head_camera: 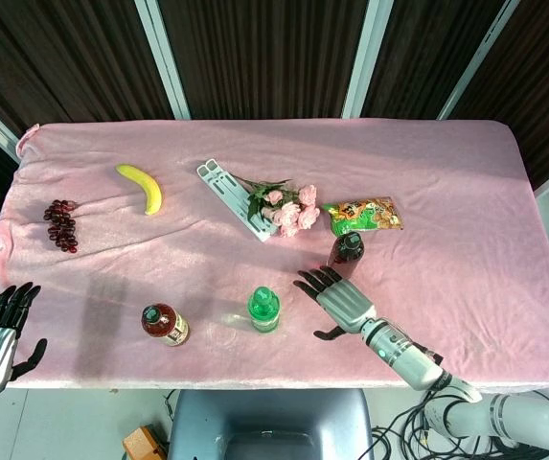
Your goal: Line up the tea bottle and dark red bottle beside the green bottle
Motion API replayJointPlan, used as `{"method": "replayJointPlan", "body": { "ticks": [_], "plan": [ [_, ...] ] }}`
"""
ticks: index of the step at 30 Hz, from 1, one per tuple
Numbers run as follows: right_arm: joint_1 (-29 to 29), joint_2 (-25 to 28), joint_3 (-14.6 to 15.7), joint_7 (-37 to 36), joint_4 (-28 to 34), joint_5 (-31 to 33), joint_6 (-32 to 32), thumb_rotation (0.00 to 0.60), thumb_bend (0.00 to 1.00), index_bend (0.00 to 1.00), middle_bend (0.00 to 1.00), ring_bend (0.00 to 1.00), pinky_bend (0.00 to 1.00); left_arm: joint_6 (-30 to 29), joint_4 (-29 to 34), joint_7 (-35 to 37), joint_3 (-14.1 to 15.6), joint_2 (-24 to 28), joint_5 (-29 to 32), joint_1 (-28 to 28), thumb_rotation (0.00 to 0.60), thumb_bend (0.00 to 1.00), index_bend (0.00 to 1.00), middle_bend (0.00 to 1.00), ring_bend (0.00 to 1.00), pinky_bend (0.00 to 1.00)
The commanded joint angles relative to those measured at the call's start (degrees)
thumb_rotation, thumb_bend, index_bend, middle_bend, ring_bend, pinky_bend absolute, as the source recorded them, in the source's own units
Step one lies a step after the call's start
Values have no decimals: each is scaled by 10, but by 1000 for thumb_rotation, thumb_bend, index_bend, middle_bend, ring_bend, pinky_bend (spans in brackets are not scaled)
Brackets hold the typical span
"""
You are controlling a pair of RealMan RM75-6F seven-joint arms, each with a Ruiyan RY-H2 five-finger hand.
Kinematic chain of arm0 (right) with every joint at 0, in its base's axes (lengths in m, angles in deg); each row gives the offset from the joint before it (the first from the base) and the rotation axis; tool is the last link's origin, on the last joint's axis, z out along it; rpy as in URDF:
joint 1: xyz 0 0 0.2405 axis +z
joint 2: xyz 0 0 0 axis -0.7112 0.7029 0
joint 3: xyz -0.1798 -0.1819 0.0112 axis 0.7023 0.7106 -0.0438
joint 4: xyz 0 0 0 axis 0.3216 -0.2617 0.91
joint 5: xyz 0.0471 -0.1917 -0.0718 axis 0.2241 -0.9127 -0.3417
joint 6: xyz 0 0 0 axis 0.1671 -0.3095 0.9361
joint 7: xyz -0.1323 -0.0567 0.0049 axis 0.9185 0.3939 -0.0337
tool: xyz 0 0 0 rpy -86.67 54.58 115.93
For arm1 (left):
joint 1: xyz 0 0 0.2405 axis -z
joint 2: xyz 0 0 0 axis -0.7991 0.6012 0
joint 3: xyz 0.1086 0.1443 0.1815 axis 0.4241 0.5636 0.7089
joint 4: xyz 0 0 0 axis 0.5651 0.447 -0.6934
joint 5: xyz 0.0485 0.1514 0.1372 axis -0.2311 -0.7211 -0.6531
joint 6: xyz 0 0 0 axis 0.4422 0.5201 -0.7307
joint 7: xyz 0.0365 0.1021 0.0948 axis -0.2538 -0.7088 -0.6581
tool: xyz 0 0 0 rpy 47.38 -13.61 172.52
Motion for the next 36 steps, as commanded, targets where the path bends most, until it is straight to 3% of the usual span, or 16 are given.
{"method": "replayJointPlan", "body": {
  "ticks": [1,9,17,23,27,36],
  "plan": [
    [1,-1,3,-2,-1,-1,-2,600,332,0,0,0,47,-1,0,-1,0,-1,0,-1,600,373,0,52,29,117],
    [-6,14,16,-15,31,-45,-47,600,332,0,0,0,48,-4,-1,-3,2,-1,-2,-3,600,373,0,52,29,117],
    [-54,74,20,-98,91,-167,-220,600,330,0,0,0,48,-4,-1,-6,2,-2,-3,-4,600,373,0,52,29,118],
    [-97,106,0,-183,67,-193,-345,600,324,0,0,0,50,-5,0,-10,4,-3,-7,-4,600,372,0,53,29,117],
    [-113,131,-9,-198,55,-135,-331,600,309,0,0,0,50,-3,0,-10,4,-4,-6,-3,600,373,0,53,29,118],
    [-103,134,-25,-228,-33,2,-205,600,301,0,0,0,50,-1,0,-11,1,-4,-2,-2,600,374,0,53,29,118]
  ]
}}
